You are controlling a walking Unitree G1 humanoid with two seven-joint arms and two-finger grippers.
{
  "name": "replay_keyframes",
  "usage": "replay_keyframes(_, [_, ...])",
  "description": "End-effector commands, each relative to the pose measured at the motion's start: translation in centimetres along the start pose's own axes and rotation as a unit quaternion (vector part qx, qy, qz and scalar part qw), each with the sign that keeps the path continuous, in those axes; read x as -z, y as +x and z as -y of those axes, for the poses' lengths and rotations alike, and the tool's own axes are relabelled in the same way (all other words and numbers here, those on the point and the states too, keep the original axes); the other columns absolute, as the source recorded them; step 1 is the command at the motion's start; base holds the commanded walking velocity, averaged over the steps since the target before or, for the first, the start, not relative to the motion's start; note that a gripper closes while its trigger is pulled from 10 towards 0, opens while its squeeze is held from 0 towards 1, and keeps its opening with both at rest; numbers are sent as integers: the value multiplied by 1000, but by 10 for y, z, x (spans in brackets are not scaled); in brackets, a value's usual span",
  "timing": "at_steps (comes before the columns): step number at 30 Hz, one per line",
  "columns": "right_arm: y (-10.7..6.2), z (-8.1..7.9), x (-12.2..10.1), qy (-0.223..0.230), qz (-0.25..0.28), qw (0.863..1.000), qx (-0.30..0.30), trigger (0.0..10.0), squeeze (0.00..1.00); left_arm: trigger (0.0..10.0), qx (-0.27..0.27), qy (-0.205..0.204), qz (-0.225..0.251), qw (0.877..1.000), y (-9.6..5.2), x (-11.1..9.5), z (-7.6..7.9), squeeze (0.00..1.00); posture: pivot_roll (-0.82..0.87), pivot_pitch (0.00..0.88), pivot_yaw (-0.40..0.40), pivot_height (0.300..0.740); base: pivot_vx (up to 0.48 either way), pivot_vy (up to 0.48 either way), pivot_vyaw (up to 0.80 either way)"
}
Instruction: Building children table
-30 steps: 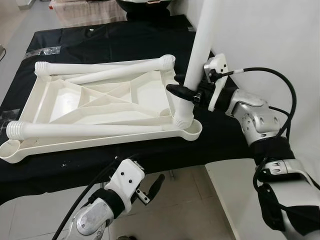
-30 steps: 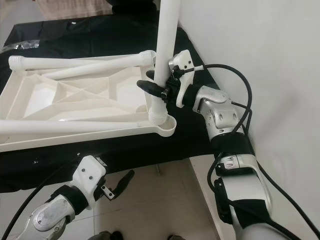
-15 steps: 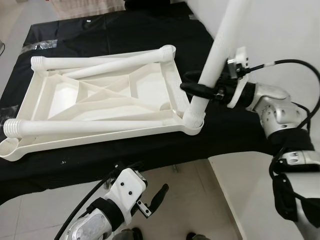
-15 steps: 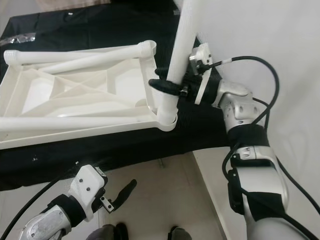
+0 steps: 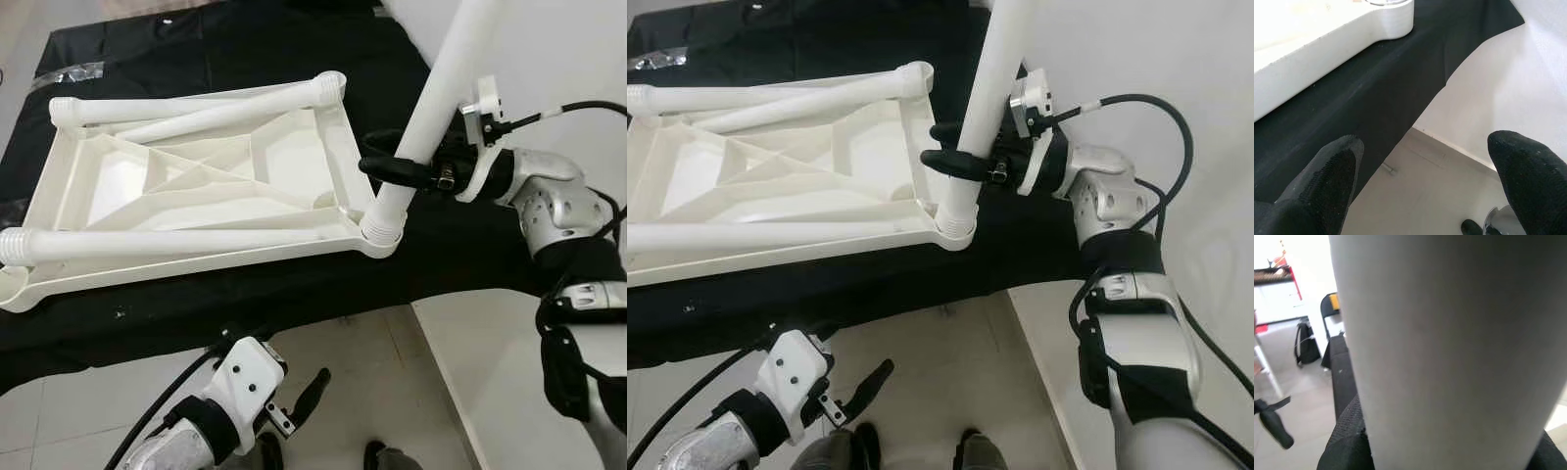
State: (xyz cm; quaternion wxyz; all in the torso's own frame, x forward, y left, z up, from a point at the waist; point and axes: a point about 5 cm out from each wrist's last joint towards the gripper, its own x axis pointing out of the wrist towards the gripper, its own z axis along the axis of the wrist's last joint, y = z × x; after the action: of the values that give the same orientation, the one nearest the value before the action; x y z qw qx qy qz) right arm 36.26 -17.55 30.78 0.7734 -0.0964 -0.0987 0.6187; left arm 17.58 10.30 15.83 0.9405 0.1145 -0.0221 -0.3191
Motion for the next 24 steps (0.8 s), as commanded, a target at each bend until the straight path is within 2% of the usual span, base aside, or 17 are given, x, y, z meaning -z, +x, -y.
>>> replay_keyframes(1, [11, -7, 7, 4, -26, 998, -48, 10000, 0, 10000, 11, -4, -19, 1000, -4, 4, 4, 0, 51, 343, 28, 740, 0, 0, 0])
replay_keyframes(6, [26, -10, -5, -31, -52, 994, -91, 10000, 0, 10000, 12, -5, -20, 1000, -4, 3, 6, 0, 47, 352, 21, 740, 0, 0, 0])
replay_keyframes(13, [26, -5, -10, -38, -61, 994, -84, 10000, 0, 10000, 13, -7, -21, 1000, -5, 3, 8, 0, 44, 354, 16, 740, 0, 0, 0])
replay_keyframes(24, [33, 7, -13, -14, -13, 1000, 0, 10000, 0, 10000, 13, -13, -20, 1000, -4, 2, 8, 0, 27, 354, 8, 740, 0, 0, 0])
